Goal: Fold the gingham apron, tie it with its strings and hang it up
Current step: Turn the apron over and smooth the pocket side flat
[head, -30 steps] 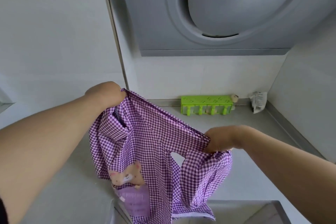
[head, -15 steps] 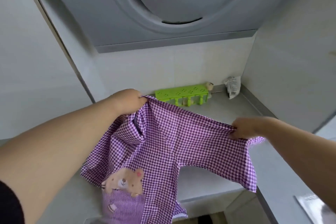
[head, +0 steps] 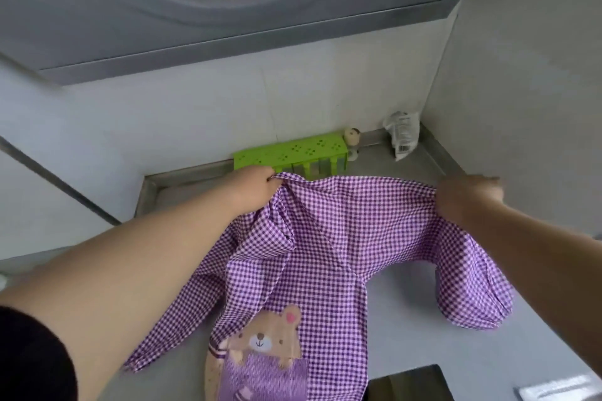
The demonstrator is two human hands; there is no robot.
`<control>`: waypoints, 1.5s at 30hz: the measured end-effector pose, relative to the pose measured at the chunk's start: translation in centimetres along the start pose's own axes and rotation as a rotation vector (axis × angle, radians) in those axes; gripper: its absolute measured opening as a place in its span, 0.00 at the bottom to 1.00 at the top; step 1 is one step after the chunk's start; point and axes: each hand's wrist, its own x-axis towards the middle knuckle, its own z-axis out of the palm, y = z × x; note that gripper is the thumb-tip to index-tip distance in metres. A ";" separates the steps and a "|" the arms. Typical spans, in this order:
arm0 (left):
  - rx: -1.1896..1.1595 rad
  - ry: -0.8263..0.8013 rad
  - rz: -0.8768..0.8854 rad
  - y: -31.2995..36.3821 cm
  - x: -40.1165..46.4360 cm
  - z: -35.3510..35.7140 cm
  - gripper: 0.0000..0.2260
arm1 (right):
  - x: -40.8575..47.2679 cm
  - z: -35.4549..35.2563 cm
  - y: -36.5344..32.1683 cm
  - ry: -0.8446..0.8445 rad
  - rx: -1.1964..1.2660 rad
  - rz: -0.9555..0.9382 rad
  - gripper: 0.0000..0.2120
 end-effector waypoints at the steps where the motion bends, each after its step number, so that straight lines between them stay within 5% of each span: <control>1: -0.019 -0.008 -0.014 0.6 1.1 0.7 0.16 | 0.7 0.4 -0.5 0.127 -0.056 -0.055 0.19; 4: -0.092 -0.031 -0.041 1.8 3.0 2.4 0.16 | 0.4 3.1 -3.7 0.301 0.111 -0.357 0.16; 9: -0.133 -0.095 -0.089 2.7 4.6 5.0 0.17 | -2.4 8.6 -11.3 0.032 0.215 -0.843 0.25; 13: -0.170 -0.136 -0.084 1.5 4.9 6.5 0.08 | -2.3 11.5 -13.7 -0.225 0.208 -0.747 0.33; 15: -0.197 -0.147 -0.105 0.1 4.8 7.0 0.13 | -1.7 12.6 -14.0 -0.268 0.125 -0.702 0.36; 22: -0.267 -0.094 -0.162 -7.7 4.2 7.6 0.22 | 0.9 12.1 -14.2 -0.240 0.018 -0.551 0.43; 26: -0.281 -0.005 -0.230 -11.1 3.8 7.3 0.22 | 1.8 10.6 -14.9 -0.199 -0.091 -0.360 0.34; 30: -0.579 -0.018 -0.286 -11.6 3.8 8.2 0.26 | -0.1 10.3 -18.1 -0.090 0.083 -0.637 0.33; 33: -0.923 -0.149 -0.404 -11.3 3.1 9.4 0.31 | -2.3 11.0 -20.9 -0.251 0.118 -0.732 0.41; 36: -0.948 -0.406 -0.396 -12.2 1.6 10.9 0.45 | -3.1 11.6 -22.6 -0.302 0.080 -0.642 0.49; 38: -0.864 -0.542 -0.315 -13.2 0.6 11.6 0.53 | -3.3 11.4 -23.2 -0.313 0.050 -0.611 0.51; 42: -0.628 -0.701 -0.261 -14.5 -0.9 13.1 0.43 | -3.4 11.0 -23.8 -0.316 0.024 -0.589 0.53; 45: -0.460 -0.763 -0.279 -15.5 -1.6 13.5 0.50 | -3.4 10.5 -24.4 -0.309 -0.011 -0.575 0.53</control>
